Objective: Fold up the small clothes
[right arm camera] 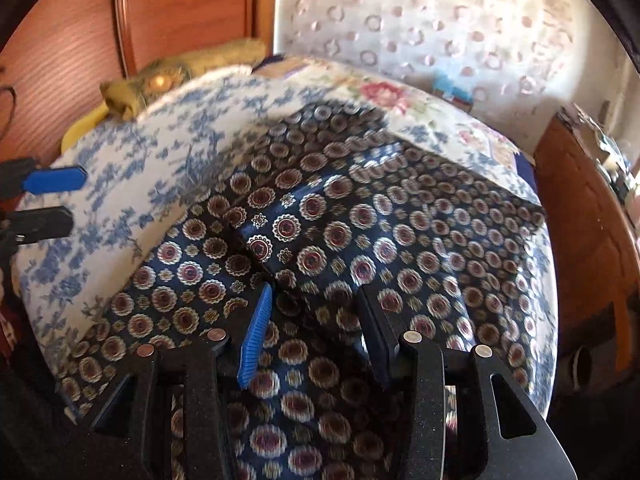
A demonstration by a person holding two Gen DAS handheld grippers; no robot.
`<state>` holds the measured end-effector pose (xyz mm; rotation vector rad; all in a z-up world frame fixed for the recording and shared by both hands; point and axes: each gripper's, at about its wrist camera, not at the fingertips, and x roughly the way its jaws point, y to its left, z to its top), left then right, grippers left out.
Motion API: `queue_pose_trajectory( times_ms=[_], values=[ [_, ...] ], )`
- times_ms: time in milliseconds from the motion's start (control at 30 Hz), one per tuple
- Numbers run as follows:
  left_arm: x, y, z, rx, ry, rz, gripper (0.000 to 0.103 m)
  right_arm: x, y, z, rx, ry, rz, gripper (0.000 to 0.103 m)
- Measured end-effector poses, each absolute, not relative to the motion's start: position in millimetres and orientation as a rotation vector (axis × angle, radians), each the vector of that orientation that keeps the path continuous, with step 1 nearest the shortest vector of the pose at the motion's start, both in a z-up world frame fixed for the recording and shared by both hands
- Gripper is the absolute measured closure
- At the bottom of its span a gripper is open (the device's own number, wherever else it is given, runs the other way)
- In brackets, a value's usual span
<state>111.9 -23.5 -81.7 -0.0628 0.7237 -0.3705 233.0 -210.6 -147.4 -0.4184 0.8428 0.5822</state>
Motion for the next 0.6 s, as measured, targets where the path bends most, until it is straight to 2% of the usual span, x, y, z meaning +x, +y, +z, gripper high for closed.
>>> queue_pose_trajectory(
  times_ms=[300,333,367,433,600],
  values=[
    [111.0,-24.6,-82.7,-0.063,0.729,-0.378,0.058,246.8,-200.3,-158.1,-0.487,0.859,0.597,0.059],
    [111.0,-24.9,-83.0,-0.064,0.729,-0.377,0.058,246.7,-200.6,-158.3,-0.486,0.861,0.605,0.064],
    [110.7,-25.1,-83.0,-0.064,0.729,-0.378,0.058,245.7,-200.4,-158.2,-0.486,0.862,0.621,0.079],
    [110.4,-25.3,-82.9,-0.063,0.73,-0.378,0.058,244.9,-199.8,-157.8,-0.496,0.866,0.619,0.093],
    [109.6,-26.1,-81.5,-0.063,0.727,-0.383,0.058,248.6,-207.4,-150.1,-0.466,0.864,0.623,0.098]
  ],
)
